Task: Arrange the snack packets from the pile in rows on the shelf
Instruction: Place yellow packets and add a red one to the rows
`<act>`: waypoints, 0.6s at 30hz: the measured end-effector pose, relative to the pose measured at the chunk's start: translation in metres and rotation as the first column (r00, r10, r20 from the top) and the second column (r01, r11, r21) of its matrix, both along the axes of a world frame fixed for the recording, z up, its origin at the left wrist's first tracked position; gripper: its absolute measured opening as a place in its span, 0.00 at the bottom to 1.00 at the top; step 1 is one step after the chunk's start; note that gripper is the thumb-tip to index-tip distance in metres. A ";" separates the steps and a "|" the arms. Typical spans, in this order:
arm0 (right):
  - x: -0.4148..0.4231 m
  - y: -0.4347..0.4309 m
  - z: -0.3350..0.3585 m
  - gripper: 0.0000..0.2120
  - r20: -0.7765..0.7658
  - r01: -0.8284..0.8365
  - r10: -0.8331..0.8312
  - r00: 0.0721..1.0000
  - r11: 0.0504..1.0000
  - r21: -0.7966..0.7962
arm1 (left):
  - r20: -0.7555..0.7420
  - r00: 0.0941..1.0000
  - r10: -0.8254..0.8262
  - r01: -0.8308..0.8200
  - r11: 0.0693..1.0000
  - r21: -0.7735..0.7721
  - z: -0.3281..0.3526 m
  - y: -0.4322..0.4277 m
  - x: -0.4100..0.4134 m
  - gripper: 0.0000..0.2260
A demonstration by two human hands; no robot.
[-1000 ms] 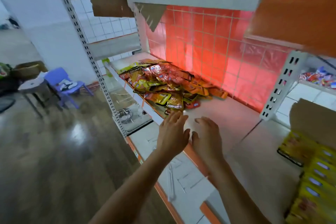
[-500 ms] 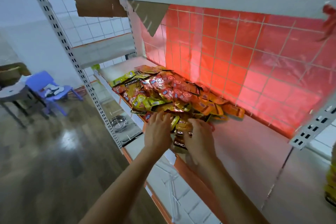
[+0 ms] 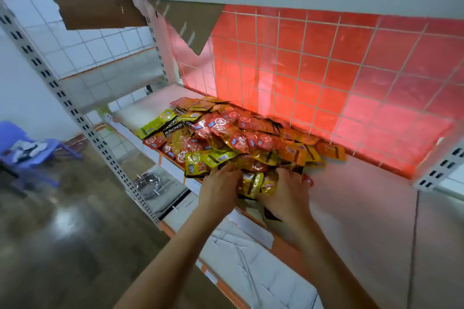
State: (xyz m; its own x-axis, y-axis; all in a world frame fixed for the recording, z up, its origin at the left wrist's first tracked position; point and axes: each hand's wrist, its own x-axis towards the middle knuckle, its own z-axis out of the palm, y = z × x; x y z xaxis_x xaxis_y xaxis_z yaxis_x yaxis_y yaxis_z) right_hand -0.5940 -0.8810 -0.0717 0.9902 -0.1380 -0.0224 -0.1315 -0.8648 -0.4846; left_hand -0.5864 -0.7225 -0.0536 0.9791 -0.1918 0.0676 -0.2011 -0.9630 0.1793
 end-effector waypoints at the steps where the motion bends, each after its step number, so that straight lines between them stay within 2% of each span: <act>1: -0.002 -0.002 -0.001 0.35 -0.011 0.010 -0.010 1.000 1.000 -0.004 | 0.002 1.000 -0.031 0.031 0.999 0.009 -0.002 0.002 0.000 0.16; 4: -0.008 -0.009 -0.001 0.35 -0.042 0.034 -0.034 0.999 0.999 0.004 | 0.083 0.991 -0.105 0.106 0.994 -0.005 -0.002 0.005 0.000 0.14; 7: -0.017 -0.013 0.006 0.34 -0.079 0.082 -0.077 0.994 0.994 0.068 | 0.210 0.969 -0.134 0.157 0.983 -0.095 0.002 0.000 -0.001 0.13; 12: -0.041 -0.027 0.012 0.36 -0.071 0.156 -0.151 0.986 0.986 0.058 | 0.290 0.945 -0.151 0.217 0.953 -0.212 0.012 -0.023 -0.014 0.14; 15: -0.058 -0.041 0.012 0.27 -0.089 0.262 -0.249 0.964 0.947 0.184 | 0.301 0.935 -0.188 0.287 0.900 -0.329 0.013 -0.041 -0.020 0.09; 18: -0.073 -0.053 0.010 0.21 -0.065 0.362 -0.363 0.930 0.866 0.345 | 0.290 0.940 -0.178 0.307 0.811 -0.498 0.012 -0.060 -0.025 0.14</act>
State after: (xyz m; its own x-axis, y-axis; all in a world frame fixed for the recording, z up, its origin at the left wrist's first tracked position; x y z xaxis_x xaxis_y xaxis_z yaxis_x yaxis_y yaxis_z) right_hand -0.6667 -0.9336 -0.0612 0.8721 -0.4710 -0.1331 -0.4022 -0.5345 -0.7433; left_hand -0.6112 -0.7825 -0.0412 0.8519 -0.2921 0.4347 -0.5110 -0.6451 0.5681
